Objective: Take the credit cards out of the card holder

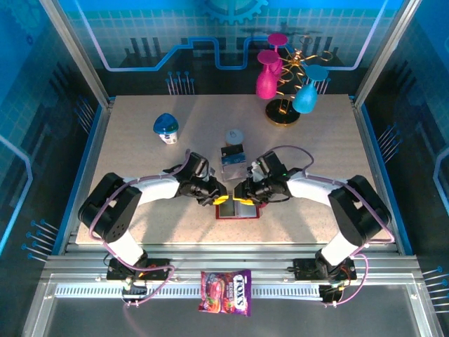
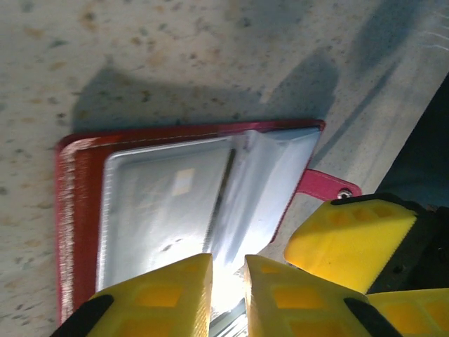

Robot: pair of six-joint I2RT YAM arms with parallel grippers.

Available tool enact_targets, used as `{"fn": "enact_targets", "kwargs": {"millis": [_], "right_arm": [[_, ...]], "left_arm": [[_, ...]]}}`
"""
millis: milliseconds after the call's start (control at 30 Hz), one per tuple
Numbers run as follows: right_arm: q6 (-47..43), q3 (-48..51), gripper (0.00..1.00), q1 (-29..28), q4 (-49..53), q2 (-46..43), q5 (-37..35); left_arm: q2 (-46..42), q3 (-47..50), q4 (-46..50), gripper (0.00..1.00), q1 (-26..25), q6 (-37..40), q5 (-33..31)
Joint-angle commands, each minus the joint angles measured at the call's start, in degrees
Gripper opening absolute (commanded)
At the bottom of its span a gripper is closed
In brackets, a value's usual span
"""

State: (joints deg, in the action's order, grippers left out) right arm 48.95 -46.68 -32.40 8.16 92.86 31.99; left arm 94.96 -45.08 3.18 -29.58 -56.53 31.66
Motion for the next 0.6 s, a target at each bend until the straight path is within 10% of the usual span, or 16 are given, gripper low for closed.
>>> {"fn": "enact_targets", "kwargs": {"millis": [0,567], "right_arm": [[0.8,-2.2,0.34,-1.6,-0.8,2.3,0.2],[0.1,-5.8,0.28,-2.8,0.5,9.0,-0.5]], "left_arm": [[-0.6,1.4,1.9,0.16,0.4,2.0,-0.6],[2.2,2.5,2.5,0.10,0.7,4.2,-0.6]]}}
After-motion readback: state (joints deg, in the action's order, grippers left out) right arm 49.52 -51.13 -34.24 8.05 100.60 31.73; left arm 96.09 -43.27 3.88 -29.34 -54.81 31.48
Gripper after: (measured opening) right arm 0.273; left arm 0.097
